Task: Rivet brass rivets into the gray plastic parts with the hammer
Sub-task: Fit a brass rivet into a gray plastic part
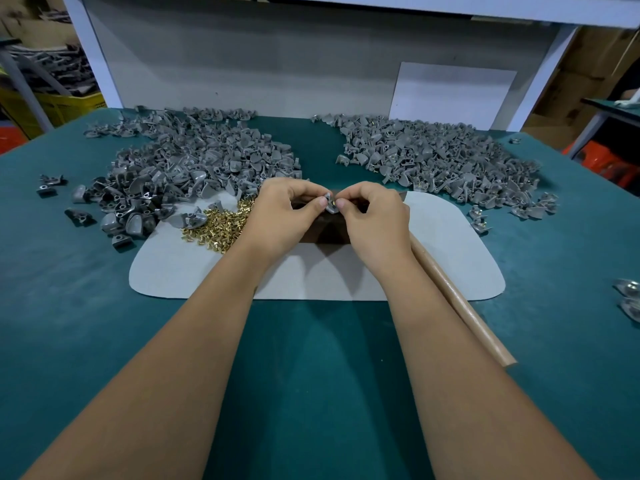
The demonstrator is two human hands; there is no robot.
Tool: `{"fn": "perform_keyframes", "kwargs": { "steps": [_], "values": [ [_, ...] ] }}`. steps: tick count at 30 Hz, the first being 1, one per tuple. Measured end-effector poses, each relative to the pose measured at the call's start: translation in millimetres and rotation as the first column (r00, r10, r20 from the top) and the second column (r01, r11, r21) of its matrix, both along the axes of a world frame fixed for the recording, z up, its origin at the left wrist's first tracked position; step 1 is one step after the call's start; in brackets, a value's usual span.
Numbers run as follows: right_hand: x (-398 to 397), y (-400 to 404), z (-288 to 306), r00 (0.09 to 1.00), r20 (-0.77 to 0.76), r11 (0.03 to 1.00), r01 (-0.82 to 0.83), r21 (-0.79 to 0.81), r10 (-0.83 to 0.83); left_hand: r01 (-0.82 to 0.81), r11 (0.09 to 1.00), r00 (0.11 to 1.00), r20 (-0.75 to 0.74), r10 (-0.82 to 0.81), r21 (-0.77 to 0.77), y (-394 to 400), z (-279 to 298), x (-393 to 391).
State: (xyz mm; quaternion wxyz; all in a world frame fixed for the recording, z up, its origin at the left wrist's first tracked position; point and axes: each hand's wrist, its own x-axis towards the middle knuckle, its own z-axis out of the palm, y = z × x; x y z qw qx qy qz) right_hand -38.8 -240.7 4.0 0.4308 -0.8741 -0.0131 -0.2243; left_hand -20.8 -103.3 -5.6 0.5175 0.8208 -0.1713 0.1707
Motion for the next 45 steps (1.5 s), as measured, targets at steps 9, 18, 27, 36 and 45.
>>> {"fn": "perform_keyframes", "kwargs": {
  "steps": [9, 18, 27, 36, 45],
  "values": [
    [-1.7, 0.9, 1.7, 1.000, -0.017, 0.999, 0.005, -0.037, -0.006, -0.028, 0.999, 0.998, -0.049, 0.029, 0.024, 2.4, -1.6, 2.8],
    [3.1, 3.0, -0.2, 0.998, 0.022, 0.982, 0.063, -0.180, -0.059, -0.002, 0.997, 1.000, -0.009, 0.001, -0.076, -1.9, 0.3, -1.6],
    [4.0, 8.9, 2.3, 0.992, 0.016, 0.968, 0.128, -0.216, -0.127, 0.013, 0.972, 0.992, -0.121, -0.042, -0.235, -1.9, -1.0, -5.0],
    [1.9, 12.4, -4.5, 0.982, 0.093, 0.951, 0.184, -0.248, -0.165, 0.009, 0.965, 0.986, -0.158, -0.052, -0.262, -2.9, -0.8, -7.1],
    [2.9, 10.9, -4.2, 0.991, 0.089, 0.984, 0.108, -0.140, -0.096, -0.050, 0.924, 0.970, -0.240, -0.046, -0.378, -2.7, -0.5, -3.3]
  ]
}}
